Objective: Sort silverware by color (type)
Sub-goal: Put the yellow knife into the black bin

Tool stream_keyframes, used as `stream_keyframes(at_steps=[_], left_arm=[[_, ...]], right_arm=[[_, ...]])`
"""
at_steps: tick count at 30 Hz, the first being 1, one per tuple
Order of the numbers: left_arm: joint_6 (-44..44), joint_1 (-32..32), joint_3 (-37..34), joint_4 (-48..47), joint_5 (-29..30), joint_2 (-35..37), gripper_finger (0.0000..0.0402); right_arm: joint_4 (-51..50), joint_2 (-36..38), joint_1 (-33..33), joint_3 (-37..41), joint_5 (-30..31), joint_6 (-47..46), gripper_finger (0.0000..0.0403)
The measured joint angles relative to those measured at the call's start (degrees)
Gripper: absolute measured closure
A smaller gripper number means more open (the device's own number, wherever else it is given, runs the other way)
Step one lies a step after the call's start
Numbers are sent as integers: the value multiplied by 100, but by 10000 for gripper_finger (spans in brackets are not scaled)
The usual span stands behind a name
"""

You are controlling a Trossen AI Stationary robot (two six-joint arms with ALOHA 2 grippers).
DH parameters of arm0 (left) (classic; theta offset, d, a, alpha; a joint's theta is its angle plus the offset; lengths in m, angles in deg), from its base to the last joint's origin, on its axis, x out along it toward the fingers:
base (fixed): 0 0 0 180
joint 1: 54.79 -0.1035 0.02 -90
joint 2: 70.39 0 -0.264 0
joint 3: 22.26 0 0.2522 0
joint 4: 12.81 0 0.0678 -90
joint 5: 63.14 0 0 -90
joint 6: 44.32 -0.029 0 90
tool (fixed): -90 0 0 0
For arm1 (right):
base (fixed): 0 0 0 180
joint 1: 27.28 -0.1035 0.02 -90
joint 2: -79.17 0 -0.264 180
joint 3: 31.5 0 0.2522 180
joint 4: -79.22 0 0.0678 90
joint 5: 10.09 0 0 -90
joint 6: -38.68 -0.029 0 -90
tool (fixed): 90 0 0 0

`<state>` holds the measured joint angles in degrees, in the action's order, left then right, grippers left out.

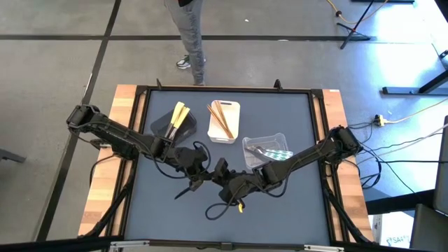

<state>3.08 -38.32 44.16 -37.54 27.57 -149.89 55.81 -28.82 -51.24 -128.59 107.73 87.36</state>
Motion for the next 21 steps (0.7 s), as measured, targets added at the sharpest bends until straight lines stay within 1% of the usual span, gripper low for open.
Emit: stream_keyframes(at_steps=[3, 6, 21], left_arm=[[0, 0, 0, -10, 27, 0, 353], [0, 0, 0, -10, 45, 0, 353], [25, -135, 0, -117, 232, 0, 353]], right_arm=[[-2, 0, 0, 0, 7, 1, 243], [-2, 0, 0, 0, 7, 1, 236], [-24, 0, -7, 0, 11, 5, 242]])
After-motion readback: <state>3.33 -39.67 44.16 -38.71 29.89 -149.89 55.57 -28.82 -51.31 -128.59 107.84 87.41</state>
